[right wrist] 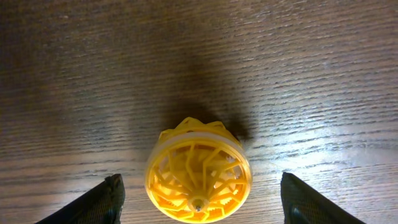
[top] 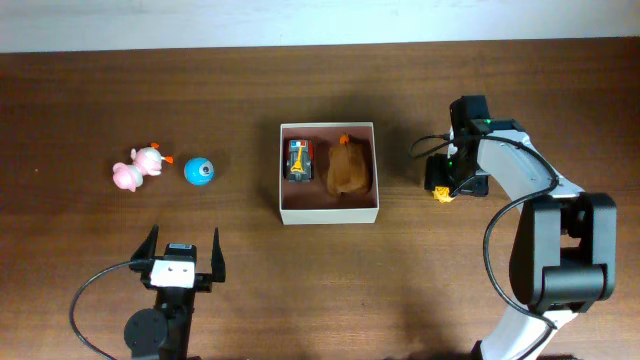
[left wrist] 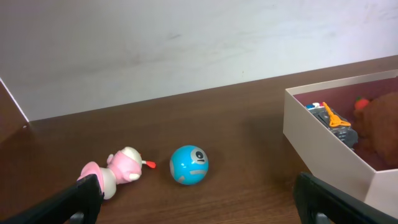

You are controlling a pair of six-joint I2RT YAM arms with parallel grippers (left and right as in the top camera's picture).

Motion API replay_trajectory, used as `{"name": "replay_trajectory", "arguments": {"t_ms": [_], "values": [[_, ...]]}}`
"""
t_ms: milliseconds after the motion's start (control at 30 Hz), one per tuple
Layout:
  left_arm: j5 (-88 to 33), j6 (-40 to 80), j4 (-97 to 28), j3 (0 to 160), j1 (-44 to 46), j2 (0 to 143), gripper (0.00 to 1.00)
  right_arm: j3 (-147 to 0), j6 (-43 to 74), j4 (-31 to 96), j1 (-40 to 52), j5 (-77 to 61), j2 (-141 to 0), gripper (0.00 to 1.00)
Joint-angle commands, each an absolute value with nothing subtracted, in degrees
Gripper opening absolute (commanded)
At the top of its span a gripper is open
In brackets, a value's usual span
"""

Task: Pack container
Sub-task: 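Lower the right gripper and grasp the yellow round toy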

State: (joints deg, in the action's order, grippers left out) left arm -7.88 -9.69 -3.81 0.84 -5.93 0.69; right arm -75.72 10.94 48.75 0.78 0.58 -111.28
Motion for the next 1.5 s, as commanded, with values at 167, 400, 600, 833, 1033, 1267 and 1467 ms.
{"name": "replay_trajectory", "arguments": {"t_ms": [167, 400, 600, 833, 1033, 1267, 1467], "values": [[-7.6, -10.4, -3.9, 0.5, -5.7, 0.3, 1.00, -75.2, 10.7, 48.3, 0.2, 1.8, -112.8, 0.74], [-7.6, -10.4, -3.9, 0.5, -5.7, 0.3, 1.00, -75.2, 10.8, 47.8, 0.2, 1.8, -114.0, 0.68], [-7.6, -10.4, -3.9, 0.5, -5.7, 0.3, 1.00, -75.2, 10.9, 47.7, 0.2, 1.7, -114.4, 0.59], [-7.6, -10.4, -3.9, 0.5, -5.7, 0.3, 1.00, -75.0, 11.0, 47.7, 0.3, 1.7, -114.9, 0.47], [-7.6, -10.4, -3.9, 0.5, -5.7, 0.3, 1.00, -75.0, 10.9, 47.7, 0.3, 1.3, -114.8, 0.41], [-7.6, -10.4, -3.9, 0.5, -5.7, 0.3, 1.00, -80.3, 10.4, 53.8, 0.3, -2.3, -114.1, 0.37], [-7.6, -10.4, -3.9, 0.5, -5.7, 0.3, 1.00, -90.7, 4.4, 65.1, 0.4, -9.2, -112.8, 0.37]]}}
